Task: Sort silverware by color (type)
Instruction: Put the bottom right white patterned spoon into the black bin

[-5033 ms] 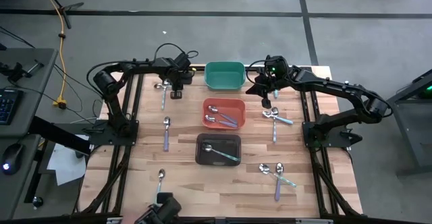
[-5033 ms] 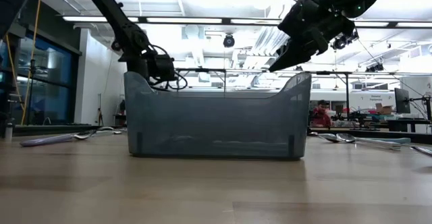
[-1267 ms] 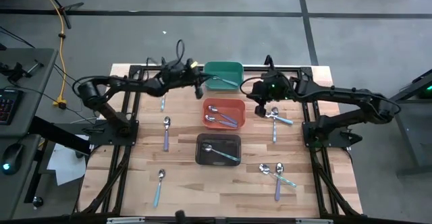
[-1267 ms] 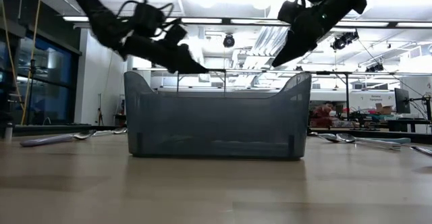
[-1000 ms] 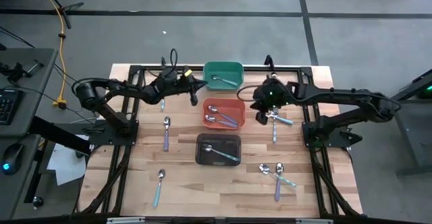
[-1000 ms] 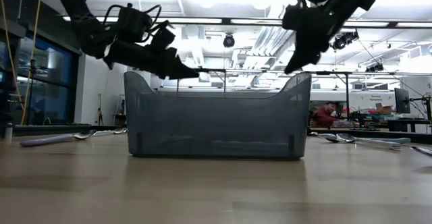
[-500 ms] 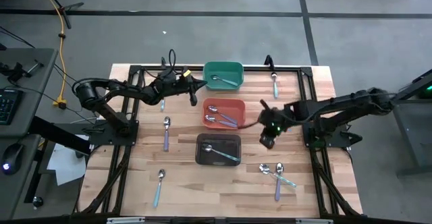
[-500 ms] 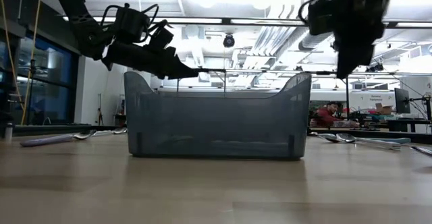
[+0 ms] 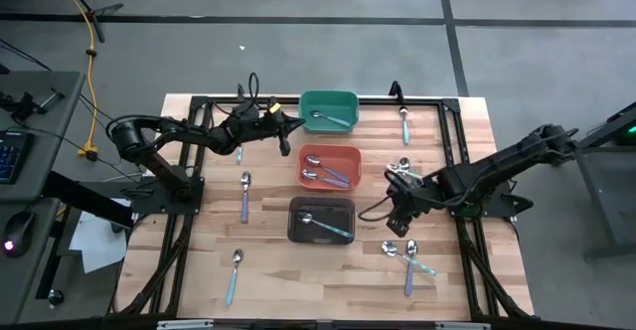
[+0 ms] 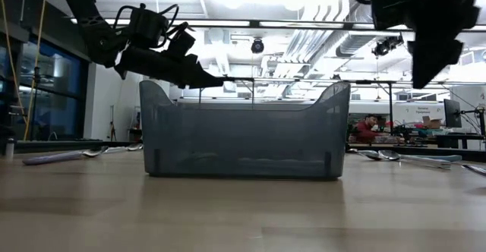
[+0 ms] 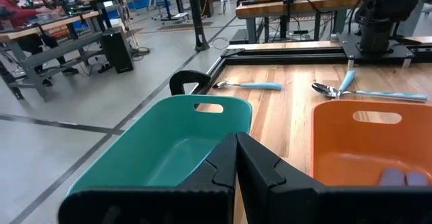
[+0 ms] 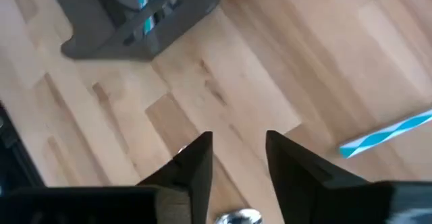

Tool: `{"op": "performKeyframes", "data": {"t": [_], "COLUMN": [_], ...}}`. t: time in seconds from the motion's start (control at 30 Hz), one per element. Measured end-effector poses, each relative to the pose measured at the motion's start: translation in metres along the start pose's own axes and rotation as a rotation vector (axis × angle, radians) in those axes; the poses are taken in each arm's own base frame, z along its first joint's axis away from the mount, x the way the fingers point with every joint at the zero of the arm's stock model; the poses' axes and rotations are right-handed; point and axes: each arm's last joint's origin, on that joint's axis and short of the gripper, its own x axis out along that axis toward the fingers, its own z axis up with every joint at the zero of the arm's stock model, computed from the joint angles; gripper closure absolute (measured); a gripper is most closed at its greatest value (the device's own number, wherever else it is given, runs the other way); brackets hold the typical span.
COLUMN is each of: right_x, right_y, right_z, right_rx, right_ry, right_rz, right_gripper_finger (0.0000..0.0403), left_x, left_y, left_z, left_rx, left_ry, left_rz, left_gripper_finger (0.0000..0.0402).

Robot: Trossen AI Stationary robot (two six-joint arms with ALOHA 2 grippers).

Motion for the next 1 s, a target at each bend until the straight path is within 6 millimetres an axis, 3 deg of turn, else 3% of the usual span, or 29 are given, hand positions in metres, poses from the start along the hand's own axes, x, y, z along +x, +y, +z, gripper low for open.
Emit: {"op": "performKeyframes", "data": {"t": [0.13, 0.5, 1.0], "right_x": [0.005, 0.046, 0.081], "right_y": [0.010, 0.036, 0.044], "right_z": [-0.013, -0.049, -0.060], "right_rx": [0.001, 0.002, -0.065], "right_ry": [0.040, 0.325, 0.392], "right_rz": [-0.003, -0.014, -0.047], "right_gripper_finger": [0.0266, 0.0219, 0.0214], "left_x": [0.000, 0.000, 0.000], "left_y": [0.000, -0.001, -0.001], "left_z": [0.000, 0.000, 0.000], "left_rx": [0.001, -0.001, -0.026], "left_ry": [0.000, 0.001, 0.000], "left_rz": [0.000, -0.004, -0.005], "left_gripper_finger": [0.0401, 0.0401, 0.0401]}}
